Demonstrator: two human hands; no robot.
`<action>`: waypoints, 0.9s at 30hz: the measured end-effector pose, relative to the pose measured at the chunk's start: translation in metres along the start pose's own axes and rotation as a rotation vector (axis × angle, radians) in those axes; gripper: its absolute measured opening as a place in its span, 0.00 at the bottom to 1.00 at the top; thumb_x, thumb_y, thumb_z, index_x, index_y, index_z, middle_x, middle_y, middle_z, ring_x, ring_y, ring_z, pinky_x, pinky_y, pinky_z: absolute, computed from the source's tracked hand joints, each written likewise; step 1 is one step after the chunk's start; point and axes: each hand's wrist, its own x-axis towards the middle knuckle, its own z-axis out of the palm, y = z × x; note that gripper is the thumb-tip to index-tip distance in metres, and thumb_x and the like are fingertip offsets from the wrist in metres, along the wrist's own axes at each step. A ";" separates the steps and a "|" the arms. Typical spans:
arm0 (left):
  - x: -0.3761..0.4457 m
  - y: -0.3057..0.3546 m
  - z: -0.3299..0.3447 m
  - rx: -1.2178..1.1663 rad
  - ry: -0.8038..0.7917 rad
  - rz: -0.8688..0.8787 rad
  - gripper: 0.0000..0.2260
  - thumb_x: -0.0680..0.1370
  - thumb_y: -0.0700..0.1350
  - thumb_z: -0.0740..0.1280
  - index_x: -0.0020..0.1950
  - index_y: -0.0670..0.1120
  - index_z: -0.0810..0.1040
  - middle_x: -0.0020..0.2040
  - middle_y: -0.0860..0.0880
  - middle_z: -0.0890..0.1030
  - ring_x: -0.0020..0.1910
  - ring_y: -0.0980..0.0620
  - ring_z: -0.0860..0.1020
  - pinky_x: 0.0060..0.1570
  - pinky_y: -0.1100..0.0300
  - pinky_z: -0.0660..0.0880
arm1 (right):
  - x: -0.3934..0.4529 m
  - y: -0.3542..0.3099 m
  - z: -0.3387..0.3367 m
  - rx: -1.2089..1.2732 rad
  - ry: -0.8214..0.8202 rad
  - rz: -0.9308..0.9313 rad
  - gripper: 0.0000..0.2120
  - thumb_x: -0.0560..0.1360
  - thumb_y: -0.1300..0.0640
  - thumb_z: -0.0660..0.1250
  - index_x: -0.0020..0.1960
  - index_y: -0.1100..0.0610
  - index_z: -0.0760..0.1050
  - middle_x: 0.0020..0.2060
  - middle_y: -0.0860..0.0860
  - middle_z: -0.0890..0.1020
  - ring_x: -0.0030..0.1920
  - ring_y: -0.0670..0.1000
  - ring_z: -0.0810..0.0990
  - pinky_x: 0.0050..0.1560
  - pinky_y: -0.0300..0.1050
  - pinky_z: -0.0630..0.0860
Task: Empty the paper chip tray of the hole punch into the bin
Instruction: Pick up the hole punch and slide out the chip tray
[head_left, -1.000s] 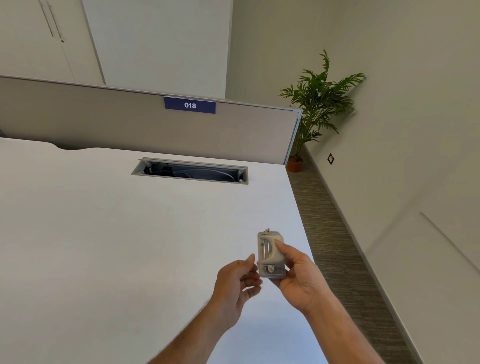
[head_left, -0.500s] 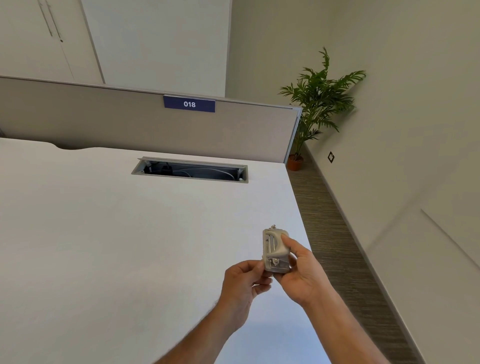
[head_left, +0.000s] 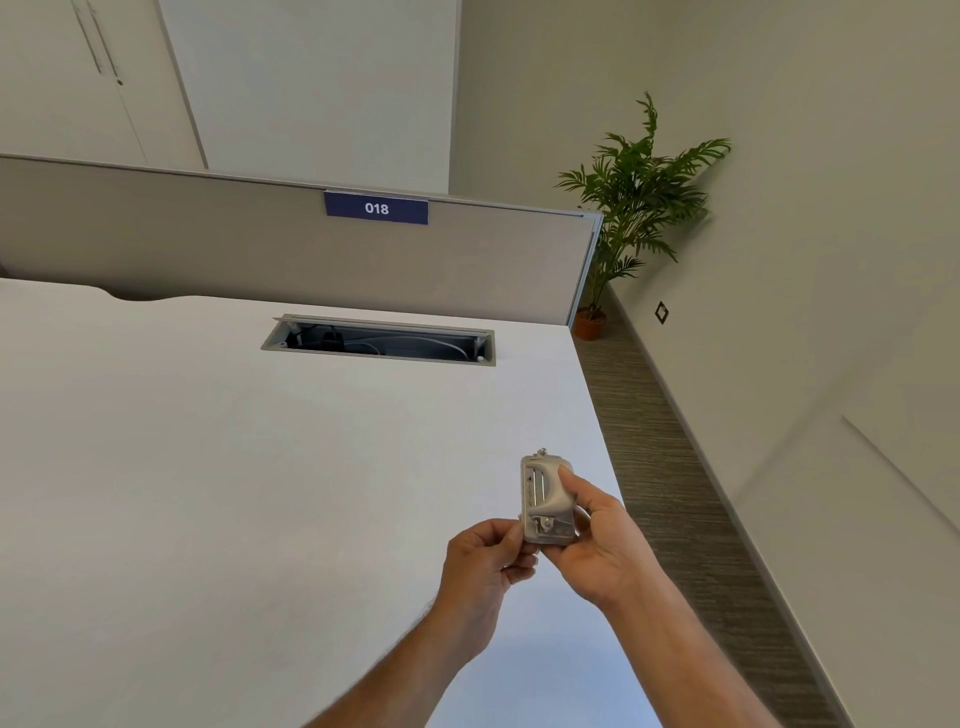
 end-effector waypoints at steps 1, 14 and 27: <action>0.000 0.000 0.000 0.003 0.000 0.003 0.12 0.81 0.35 0.65 0.42 0.41 0.85 0.35 0.45 0.83 0.33 0.51 0.79 0.39 0.58 0.77 | 0.001 0.000 0.000 0.000 -0.001 -0.001 0.17 0.75 0.60 0.73 0.61 0.66 0.77 0.52 0.60 0.79 0.54 0.64 0.81 0.58 0.63 0.80; 0.017 0.014 -0.016 0.682 -0.059 0.528 0.36 0.63 0.59 0.80 0.68 0.54 0.71 0.66 0.61 0.75 0.62 0.61 0.74 0.57 0.70 0.73 | 0.003 0.002 -0.005 -0.054 -0.024 -0.010 0.15 0.75 0.59 0.73 0.58 0.64 0.80 0.54 0.62 0.82 0.53 0.69 0.83 0.57 0.65 0.80; 0.038 0.051 -0.011 1.143 -0.350 0.589 0.46 0.61 0.54 0.85 0.74 0.52 0.66 0.70 0.54 0.73 0.67 0.58 0.69 0.66 0.66 0.69 | 0.004 0.011 -0.011 -0.070 -0.060 0.071 0.17 0.73 0.60 0.73 0.60 0.65 0.80 0.52 0.62 0.83 0.41 0.62 0.86 0.40 0.54 0.83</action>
